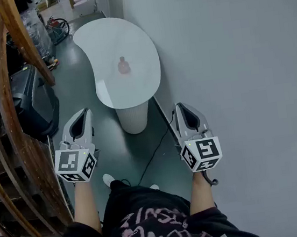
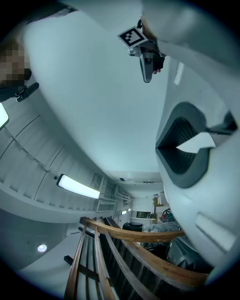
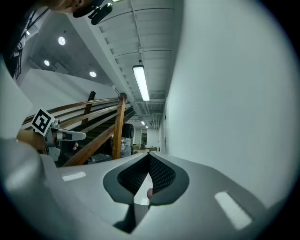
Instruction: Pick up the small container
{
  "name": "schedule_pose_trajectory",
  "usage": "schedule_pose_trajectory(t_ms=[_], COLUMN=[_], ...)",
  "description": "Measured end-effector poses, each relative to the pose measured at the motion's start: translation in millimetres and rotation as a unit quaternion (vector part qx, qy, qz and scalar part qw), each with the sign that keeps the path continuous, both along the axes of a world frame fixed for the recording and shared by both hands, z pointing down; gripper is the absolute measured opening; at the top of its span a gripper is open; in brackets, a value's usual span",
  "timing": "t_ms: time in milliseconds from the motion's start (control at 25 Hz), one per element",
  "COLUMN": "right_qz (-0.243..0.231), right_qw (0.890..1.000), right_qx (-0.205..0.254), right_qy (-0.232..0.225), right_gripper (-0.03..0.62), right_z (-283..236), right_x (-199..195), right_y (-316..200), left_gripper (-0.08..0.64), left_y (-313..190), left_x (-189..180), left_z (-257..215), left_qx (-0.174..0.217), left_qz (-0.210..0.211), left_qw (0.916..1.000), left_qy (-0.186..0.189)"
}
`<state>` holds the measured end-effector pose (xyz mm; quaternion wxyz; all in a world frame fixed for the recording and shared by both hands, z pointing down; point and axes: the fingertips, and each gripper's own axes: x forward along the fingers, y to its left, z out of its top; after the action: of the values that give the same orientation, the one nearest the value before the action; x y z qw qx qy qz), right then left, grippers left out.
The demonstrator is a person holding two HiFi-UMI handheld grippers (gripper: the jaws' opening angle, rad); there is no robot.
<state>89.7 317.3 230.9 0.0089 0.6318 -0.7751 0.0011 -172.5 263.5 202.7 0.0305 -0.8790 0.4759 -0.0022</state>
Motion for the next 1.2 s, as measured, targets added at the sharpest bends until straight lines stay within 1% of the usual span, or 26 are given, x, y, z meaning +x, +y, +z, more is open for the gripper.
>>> schedule_pose_trajectory(t_ms=[280,440,560,720,880,1040,1200], right_qz=[0.000,-0.003,-0.008,-0.010,-0.018,-0.035,-0.046], right_qw=[1.000,1.000,1.000,1.000,1.000,0.999,0.999], right_qx=[-0.003,0.008,0.008,0.006,0.005,0.005,0.004], right_qy=[-0.001,0.004,0.008,0.000,-0.007,-0.011,-0.007], right_gripper=[0.009,0.009,0.012,0.012,0.014,0.014,0.015], right_z=[8,3,1,5,8,9,11], right_x=[1,-1,-3,0,2,2,5], right_y=[1,3,3,3,8,7,13], left_gripper=[0.000,0.000,0.000,0.000,0.000,0.002,0.002], left_y=[3,7,8,11,23,24,33], left_x=[3,7,10,16,25,34,43], left_z=[4,3,4,7,8,13,13], left_qx=[0.002,0.002,0.000,-0.004,-0.001,-0.007,-0.005], left_qz=[0.003,0.019,0.017,0.015,0.029,0.022,0.024], left_qw=[1.0000,0.9997,0.9998,0.9999,0.9996,0.9996,0.9994], left_qy=[0.004,0.016,0.008,0.000,-0.004,-0.018,-0.025])
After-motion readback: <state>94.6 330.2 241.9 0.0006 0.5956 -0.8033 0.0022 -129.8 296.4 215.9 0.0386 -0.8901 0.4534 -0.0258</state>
